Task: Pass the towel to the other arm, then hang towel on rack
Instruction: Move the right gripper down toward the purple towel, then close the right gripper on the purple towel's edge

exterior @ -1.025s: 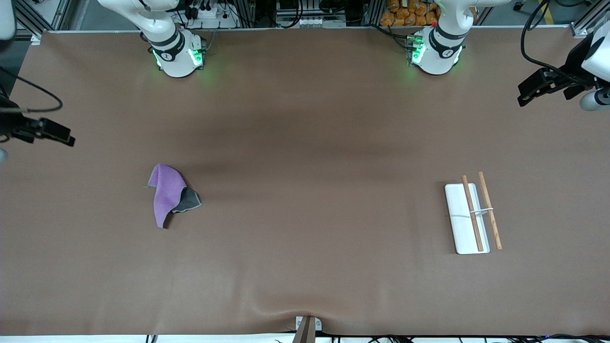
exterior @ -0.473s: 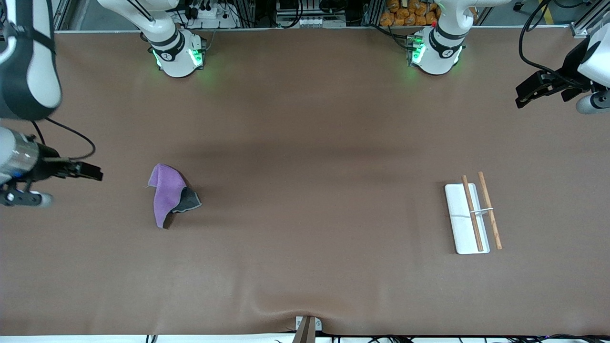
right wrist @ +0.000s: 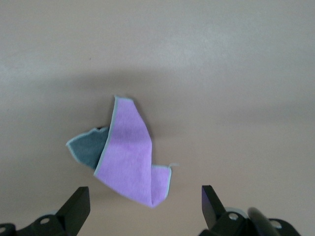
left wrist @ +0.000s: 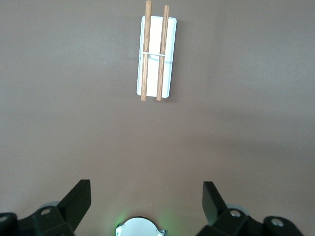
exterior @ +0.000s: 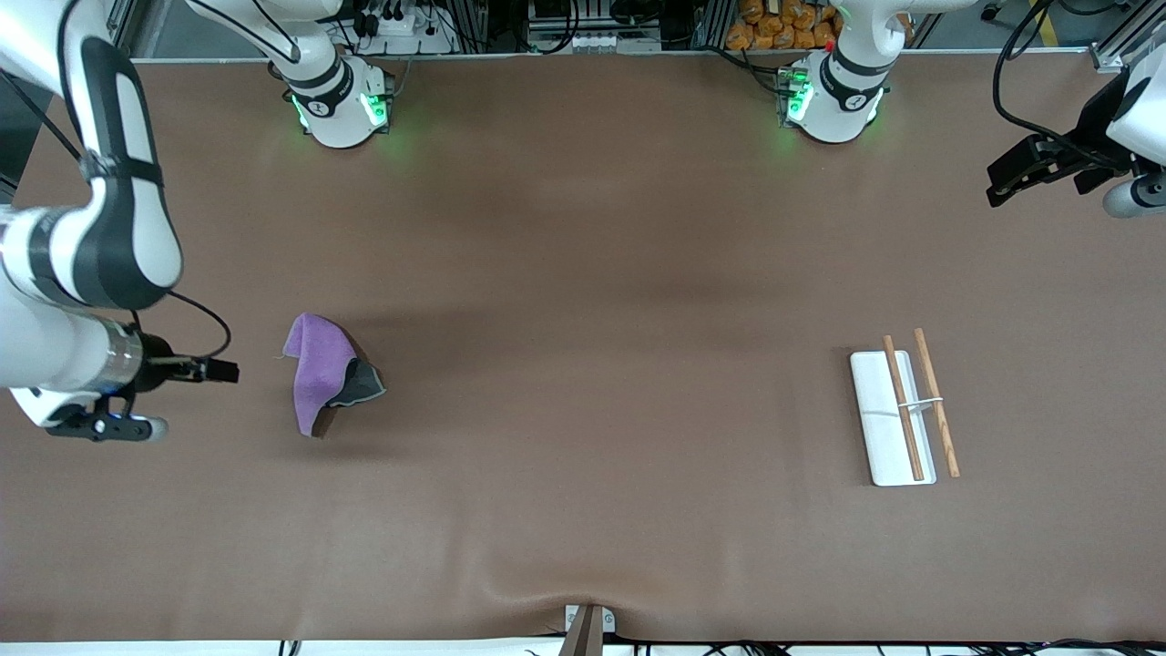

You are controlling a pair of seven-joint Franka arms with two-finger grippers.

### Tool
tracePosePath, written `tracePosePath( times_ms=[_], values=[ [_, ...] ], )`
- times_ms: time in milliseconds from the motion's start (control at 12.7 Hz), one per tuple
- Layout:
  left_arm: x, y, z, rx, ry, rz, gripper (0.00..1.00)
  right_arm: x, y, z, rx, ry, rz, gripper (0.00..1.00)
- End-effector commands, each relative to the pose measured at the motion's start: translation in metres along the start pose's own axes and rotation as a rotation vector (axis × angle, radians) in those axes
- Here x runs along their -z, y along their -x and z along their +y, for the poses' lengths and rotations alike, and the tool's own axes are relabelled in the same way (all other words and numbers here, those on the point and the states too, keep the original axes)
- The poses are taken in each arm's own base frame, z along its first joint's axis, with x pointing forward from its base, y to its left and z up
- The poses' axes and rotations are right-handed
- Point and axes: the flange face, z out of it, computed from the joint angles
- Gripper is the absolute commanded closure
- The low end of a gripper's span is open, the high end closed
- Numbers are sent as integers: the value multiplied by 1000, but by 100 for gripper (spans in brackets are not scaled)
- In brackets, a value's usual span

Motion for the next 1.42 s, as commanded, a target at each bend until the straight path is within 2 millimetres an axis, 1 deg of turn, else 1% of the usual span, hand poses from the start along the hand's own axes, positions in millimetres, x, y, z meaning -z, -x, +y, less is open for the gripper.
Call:
tracePosePath(
  times_ms=[0, 236, 315, 394, 473, 552, 709, 788, 867, 1025, 1182, 1340],
  values=[
    [4, 1, -3, -18, -8, 8, 0, -35, -16, 1, -6, -8, -2, 0],
    [5, 2, -4, -13, -8, 11, 0, -85, -18, -3, -4, -4, -80, 0],
    [6, 1, -4, -11, -7, 12, 0, -102, -20, -6, -1, -2, -101, 0],
    [5, 1, -6, -10, -7, 11, 0, -116, -22, -14, -4, -13, -109, 0],
    [6, 2, -5, -11, -7, 12, 0, -122, -24, -27, -15, -58, -98, 0],
    [6, 2, -6, -10, -7, 12, 0, -128, -26, -29, -29, -82, -99, 0],
    [5, 2, -7, -8, -8, 8, 0, -140, -30, -27, -36, -82, -79, 0],
    [5, 2, -7, -8, -8, 8, 0, -151, -32, -26, -39, -82, -79, 0],
    [5, 2, -7, -8, -8, 8, 0, -156, -34, -28, -38, -82, -70, 0],
    [5, 2, -7, -10, -10, 7, 0, -168, -35, -30, -36, -78, -80, 0],
    [4, 2, -5, -13, -10, 5, 0, -183, -36, -31, -36, -76, -88, 0],
    [1, 3, -3, -10, -12, -5, 0, -191, -36, -31, -37, -75, -94, 0]
  ],
)
